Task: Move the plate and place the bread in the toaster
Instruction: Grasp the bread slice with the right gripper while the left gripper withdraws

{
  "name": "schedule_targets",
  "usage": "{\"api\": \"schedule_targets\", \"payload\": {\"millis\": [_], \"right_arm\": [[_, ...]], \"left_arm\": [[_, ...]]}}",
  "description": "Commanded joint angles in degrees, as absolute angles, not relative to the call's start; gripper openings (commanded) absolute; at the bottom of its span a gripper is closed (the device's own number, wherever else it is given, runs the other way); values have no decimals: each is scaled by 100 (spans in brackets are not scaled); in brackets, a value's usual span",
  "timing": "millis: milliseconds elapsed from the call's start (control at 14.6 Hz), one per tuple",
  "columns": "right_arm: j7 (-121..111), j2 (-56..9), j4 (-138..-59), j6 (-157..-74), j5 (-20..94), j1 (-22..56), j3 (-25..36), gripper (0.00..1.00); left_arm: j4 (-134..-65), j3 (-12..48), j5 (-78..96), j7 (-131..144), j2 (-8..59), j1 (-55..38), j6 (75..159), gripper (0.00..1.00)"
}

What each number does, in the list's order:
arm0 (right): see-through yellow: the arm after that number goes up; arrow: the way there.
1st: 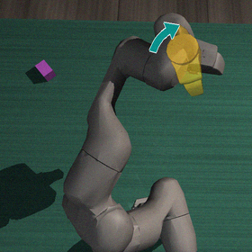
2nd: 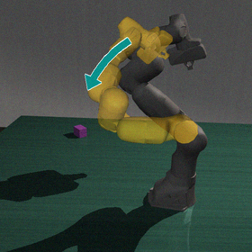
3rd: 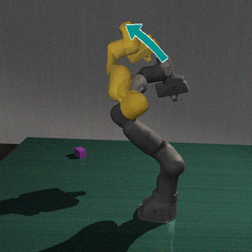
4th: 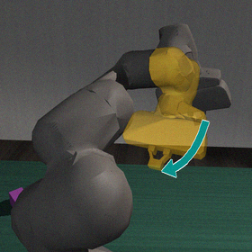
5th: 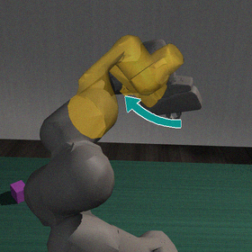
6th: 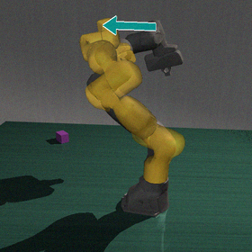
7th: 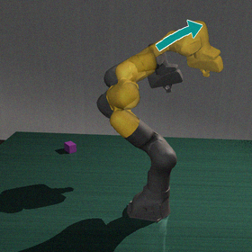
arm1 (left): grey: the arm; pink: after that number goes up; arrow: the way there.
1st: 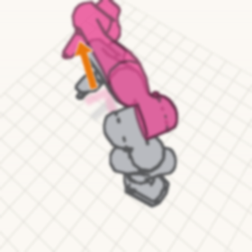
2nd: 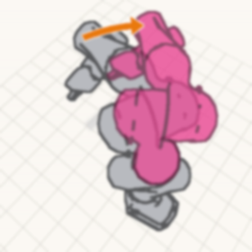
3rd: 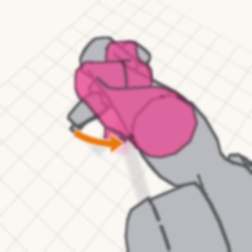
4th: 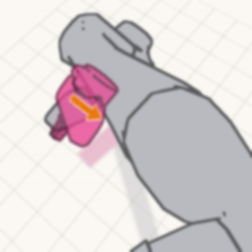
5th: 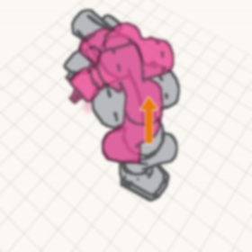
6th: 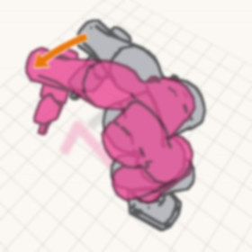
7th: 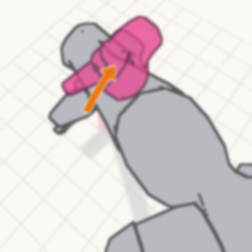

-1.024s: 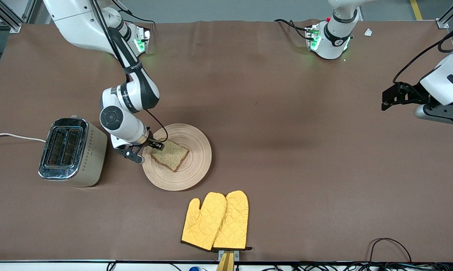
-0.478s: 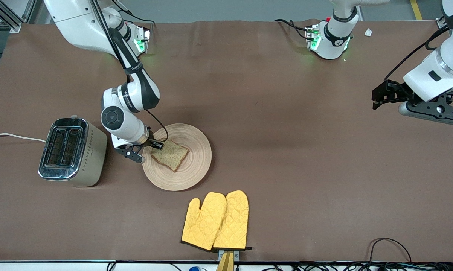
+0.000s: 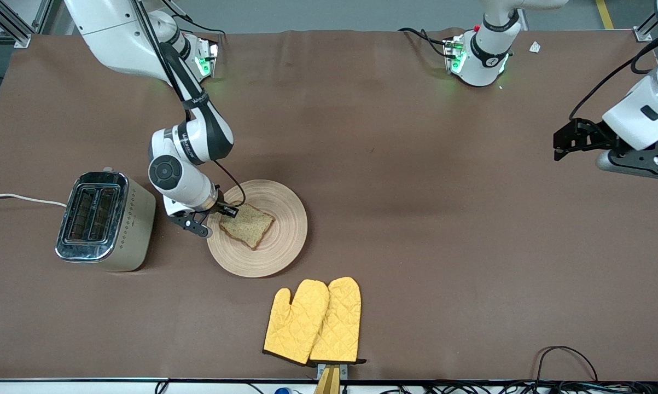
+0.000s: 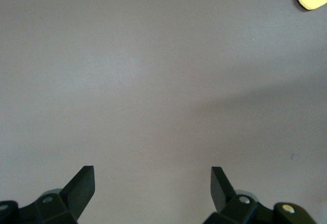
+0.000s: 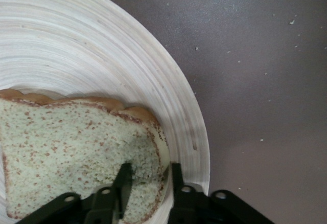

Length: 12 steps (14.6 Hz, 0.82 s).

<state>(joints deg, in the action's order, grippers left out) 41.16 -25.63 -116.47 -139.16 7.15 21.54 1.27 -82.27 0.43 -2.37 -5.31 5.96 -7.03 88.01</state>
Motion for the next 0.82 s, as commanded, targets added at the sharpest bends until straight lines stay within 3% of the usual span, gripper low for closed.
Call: {"api": "schedule_targets", "payload": {"millis": [0, 410, 751], "right_arm": [[4061, -2549, -11716, -13966, 774, 2154, 114, 1], [3806, -2488, -11637, -13730, 773, 2101, 123, 0], [3814, -2207, -10321, -11308, 110, 2101, 149, 0]], "left_arm": [[-8218, 570, -272, -580, 527, -107, 8780, 100], [-8244, 589, -70, -466, 440, -123, 8807, 100], [-8244, 527, -79, 210, 422, -132, 8763, 100]]}}
